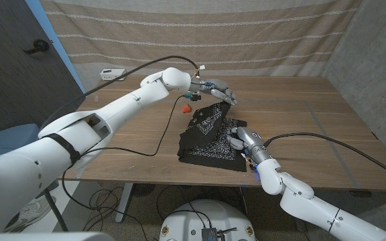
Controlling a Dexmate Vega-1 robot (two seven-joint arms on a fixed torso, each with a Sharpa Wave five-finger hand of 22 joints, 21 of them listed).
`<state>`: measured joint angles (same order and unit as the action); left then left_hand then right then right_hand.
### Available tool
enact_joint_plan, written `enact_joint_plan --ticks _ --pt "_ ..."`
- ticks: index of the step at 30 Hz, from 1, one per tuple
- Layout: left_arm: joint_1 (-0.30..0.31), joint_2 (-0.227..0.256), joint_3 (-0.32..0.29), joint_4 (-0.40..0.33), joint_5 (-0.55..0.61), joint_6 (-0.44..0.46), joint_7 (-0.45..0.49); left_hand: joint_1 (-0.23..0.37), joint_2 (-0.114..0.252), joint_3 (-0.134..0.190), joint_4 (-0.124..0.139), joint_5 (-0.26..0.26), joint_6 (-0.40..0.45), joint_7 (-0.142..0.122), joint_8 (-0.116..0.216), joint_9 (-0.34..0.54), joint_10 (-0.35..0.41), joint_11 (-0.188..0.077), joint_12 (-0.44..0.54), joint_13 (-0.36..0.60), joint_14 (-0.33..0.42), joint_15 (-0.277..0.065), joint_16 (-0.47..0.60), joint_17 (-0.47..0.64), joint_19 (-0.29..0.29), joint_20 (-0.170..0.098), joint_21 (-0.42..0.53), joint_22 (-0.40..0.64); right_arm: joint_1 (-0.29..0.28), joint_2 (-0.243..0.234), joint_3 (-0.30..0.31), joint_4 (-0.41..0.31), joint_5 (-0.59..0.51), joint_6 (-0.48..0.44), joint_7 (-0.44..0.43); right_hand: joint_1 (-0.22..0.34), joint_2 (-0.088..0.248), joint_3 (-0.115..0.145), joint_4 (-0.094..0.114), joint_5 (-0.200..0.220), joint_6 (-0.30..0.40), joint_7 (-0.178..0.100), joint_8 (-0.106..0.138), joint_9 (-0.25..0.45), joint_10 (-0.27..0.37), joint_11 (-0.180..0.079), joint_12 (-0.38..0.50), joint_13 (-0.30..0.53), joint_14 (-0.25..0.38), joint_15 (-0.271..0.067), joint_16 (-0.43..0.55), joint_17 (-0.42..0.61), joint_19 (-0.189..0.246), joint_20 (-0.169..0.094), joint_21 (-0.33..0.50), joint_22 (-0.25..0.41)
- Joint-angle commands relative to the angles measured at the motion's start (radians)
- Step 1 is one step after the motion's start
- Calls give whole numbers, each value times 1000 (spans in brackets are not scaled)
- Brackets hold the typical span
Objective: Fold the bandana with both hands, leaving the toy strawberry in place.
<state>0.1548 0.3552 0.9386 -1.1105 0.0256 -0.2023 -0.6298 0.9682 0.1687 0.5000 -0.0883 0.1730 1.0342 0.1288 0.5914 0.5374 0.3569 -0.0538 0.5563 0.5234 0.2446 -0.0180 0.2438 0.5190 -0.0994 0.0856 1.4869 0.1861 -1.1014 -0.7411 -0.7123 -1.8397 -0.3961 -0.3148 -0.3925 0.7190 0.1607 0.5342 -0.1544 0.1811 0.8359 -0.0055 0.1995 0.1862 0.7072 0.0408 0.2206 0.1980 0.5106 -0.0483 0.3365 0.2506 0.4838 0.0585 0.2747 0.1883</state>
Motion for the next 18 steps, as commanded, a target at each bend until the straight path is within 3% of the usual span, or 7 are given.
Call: enact_joint_plan --ticks 1,4,5,8,12,15,18 --pt "-48 -155 56 272 10 -103 17 -8 1 11 -2 -1 7 0 -6 -4 11 1 5 0 10 -2 -2 1 8 -2 6 1 3 3 4 7 10 4 0 7 -6 3 -7 -3 12 1 0 2 6 -2 -3 5 12 -50 -3 2 12 2 5 2" --pt "-62 -188 73 335 18 -116 17 -20 0 15 1 -2 -29 -8 -40 -26 10 3 9 -1 16 0 -3 0 6 3 6 2 -1 -1 8 1 11 6 -4 7 -7 3 -6 -3 12 1 -1 2 6 -2 -3 5 12 -50 -4 1 12 3 5 2" --pt "-64 -191 81 339 28 -112 23 -30 -1 21 -3 -3 -95 0 -96 -56 3 11 12 -1 13 5 -8 -3 -2 8 6 3 -3 -1 9 -1 10 3 -6 8 -7 3 -7 -3 12 1 -1 2 6 -2 -3 5 13 -50 -5 1 12 3 5 2" --pt "-68 -199 94 351 41 -99 24 -40 3 28 -9 -3 -172 -3 -167 -95 -18 13 9 -6 1 14 -11 0 -12 14 5 3 -7 -5 12 -6 11 1 -8 7 -7 2 -6 -3 11 2 -1 2 5 0 -3 5 12 -49 -5 1 12 4 5 2" --pt "-97 -249 104 458 18 -121 -37 -83 -2 31 -3 -2 -335 -48 -310 -171 -86 50 -21 -30 -40 51 -15 11 -59 45 -2 4 -10 -8 14 -10 12 0 -7 7 -8 2 -6 -3 12 2 -1 2 6 0 -3 5 13 -46 -6 0 12 5 5 2" --pt "-109 -261 109 489 10 -134 -68 -145 -37 -5 2 -3 -504 -96 -410 -219 -150 82 -63 -51 -87 68 -19 10 -106 58 -4 13 -9 -12 14 -12 11 3 -4 8 -8 2 -6 -3 12 2 -1 2 6 6 -3 5 14 -46 -6 -1 12 5 5 2" --pt "-107 -242 103 456 -1 -126 -94 -215 -79 -55 8 -2 -665 -145 -428 -259 -201 107 -107 -69 -135 97 -21 3 -161 76 -3 23 -8 -14 16 -15 11 5 -2 7 -9 2 -6 -3 11 3 -1 2 6 4 -4 5 15 -46 -7 -2 13 6 5 2"
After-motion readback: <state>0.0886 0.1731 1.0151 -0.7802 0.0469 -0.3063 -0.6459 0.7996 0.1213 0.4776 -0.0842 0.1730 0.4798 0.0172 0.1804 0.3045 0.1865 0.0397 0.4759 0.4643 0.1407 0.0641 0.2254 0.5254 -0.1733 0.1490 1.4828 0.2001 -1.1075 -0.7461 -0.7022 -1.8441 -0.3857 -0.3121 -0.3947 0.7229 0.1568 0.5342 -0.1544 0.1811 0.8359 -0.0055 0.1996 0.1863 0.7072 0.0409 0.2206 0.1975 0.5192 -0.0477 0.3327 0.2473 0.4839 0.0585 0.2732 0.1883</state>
